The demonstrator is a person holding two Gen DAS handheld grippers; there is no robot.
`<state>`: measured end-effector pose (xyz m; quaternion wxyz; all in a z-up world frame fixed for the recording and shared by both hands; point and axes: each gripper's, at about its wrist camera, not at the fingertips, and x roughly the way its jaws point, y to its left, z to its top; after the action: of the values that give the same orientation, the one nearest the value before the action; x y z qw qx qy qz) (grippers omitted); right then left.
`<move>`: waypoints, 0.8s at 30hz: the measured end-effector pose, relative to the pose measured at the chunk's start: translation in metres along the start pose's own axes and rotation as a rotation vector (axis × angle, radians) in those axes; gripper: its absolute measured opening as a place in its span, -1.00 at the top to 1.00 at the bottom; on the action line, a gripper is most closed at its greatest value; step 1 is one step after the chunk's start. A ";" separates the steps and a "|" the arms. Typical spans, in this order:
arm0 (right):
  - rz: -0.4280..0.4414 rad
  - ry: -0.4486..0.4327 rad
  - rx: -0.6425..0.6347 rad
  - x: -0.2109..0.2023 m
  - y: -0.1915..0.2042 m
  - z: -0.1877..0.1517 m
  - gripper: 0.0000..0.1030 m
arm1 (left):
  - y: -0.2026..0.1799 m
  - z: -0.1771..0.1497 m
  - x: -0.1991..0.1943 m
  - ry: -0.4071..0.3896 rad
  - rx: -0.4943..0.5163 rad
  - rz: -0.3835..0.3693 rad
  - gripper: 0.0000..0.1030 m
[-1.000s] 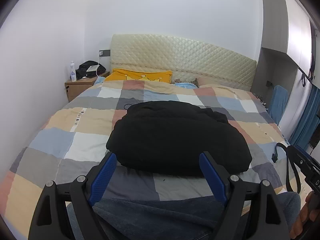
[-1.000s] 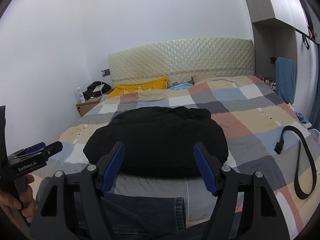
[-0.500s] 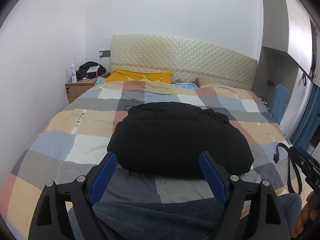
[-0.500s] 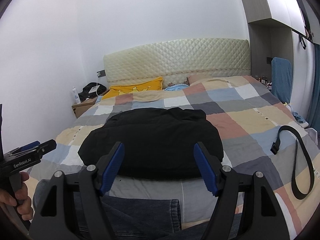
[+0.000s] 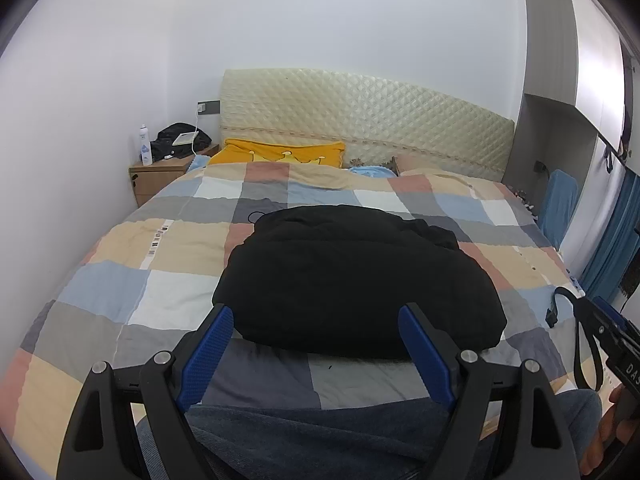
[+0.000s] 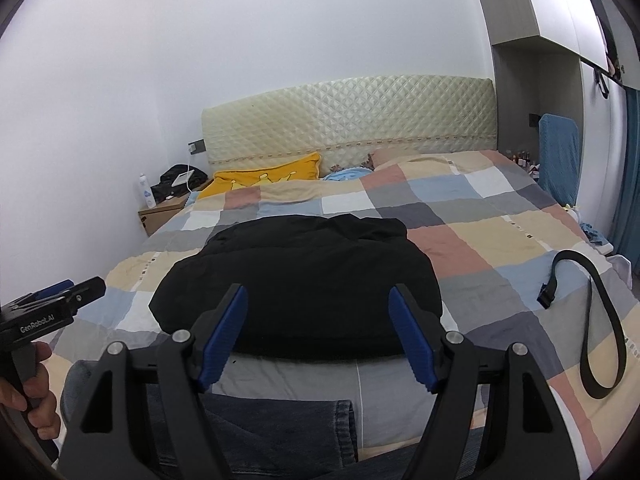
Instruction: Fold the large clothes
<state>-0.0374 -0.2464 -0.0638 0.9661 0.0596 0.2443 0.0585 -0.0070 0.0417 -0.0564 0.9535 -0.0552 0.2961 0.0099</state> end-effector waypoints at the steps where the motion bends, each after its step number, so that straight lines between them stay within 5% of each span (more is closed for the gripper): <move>1: 0.001 0.000 -0.002 0.000 0.000 0.000 -0.58 | 0.001 0.001 0.000 -0.002 -0.001 -0.001 -0.64; 6: -0.012 0.000 -0.032 0.002 0.006 0.001 -0.73 | -0.001 0.001 0.001 0.002 0.014 0.011 -0.64; 8: -0.012 0.009 -0.033 0.004 0.006 0.001 -0.99 | -0.002 0.001 0.001 -0.001 0.016 0.012 -0.64; 24: -0.051 0.030 -0.019 0.007 0.003 -0.002 -1.00 | -0.007 0.005 0.007 0.006 0.018 0.006 -0.64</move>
<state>-0.0321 -0.2423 -0.0685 0.9640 0.0434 0.2598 0.0370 0.0023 0.0351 -0.0552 0.9531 -0.0460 0.2990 0.0098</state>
